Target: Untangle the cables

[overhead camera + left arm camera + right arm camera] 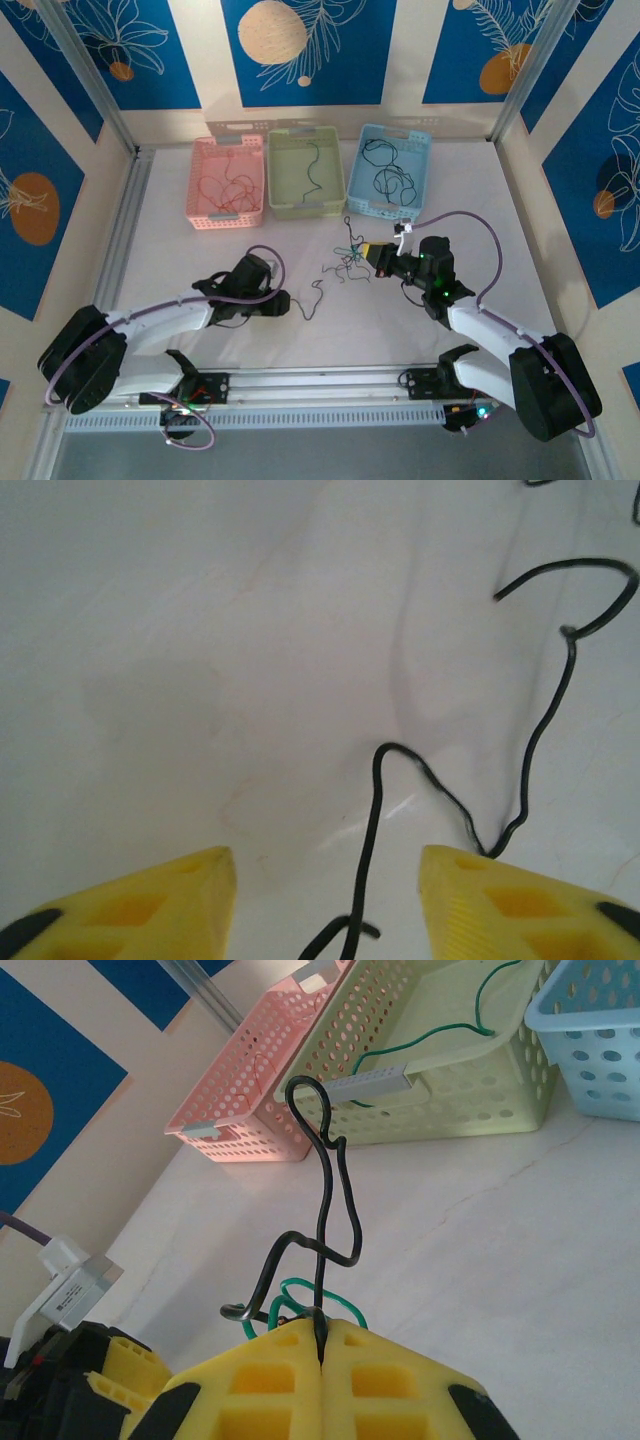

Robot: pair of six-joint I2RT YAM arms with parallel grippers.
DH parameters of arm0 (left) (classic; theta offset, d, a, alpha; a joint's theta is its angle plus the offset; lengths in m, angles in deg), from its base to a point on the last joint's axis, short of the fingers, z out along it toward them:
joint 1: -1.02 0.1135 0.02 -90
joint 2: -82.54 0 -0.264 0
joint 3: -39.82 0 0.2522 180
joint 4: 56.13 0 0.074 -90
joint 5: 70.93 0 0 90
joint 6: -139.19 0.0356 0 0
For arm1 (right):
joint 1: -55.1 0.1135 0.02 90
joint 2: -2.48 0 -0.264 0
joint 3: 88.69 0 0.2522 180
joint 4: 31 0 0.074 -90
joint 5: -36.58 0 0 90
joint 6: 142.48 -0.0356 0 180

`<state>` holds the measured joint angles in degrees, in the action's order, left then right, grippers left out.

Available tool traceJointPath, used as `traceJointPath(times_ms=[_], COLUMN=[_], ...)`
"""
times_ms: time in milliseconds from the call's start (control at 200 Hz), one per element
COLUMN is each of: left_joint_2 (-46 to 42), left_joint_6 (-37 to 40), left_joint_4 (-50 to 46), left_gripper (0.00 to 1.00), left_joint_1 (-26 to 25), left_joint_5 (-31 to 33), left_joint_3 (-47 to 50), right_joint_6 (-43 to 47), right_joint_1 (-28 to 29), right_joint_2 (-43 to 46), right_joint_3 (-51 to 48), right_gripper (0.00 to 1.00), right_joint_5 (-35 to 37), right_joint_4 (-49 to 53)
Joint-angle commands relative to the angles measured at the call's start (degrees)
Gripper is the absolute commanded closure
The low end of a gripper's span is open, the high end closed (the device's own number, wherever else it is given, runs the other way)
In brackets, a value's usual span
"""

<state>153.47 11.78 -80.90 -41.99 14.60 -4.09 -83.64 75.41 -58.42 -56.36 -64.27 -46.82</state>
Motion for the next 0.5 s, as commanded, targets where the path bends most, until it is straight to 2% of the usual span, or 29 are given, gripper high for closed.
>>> traceJointPath(times_ms=[0,95,185,245,495], left_joint_2=[1.08,1.39,0.34,-0.95,-1.94], left_joint_6=[-0.27,-0.32,-0.06,0.38,3.2], left_joint_4=[3.0,2.77,1.6,0.55,-2.86], left_gripper=[0.57,0.72,0.91,1.0,1.0], left_joint_1=[-0.59,-0.6,-0.62,-0.6,-0.58], left_joint_5=[-0.36,-0.67,-0.02,0.65,0.61], left_joint_3=[-0.15,-0.32,-0.89,-1.91,-12.61], right_joint_6=[-0.7,-0.7,-0.75,-0.92,-3.99], right_joint_1=[-0.28,-0.2,-0.28,-0.43,-5.18], right_joint_2=[0.65,0.79,1.13,1.89,8.65], right_joint_3=[-0.46,-0.46,-0.49,-0.56,-2.84], right_gripper=[1.0,1.0,1.0,1.0,1.0], right_joint_5=[0.27,0.25,0.65,1.65,8.38], right_joint_4=[-1.19,-1.2,-0.93,-0.12,5.15])
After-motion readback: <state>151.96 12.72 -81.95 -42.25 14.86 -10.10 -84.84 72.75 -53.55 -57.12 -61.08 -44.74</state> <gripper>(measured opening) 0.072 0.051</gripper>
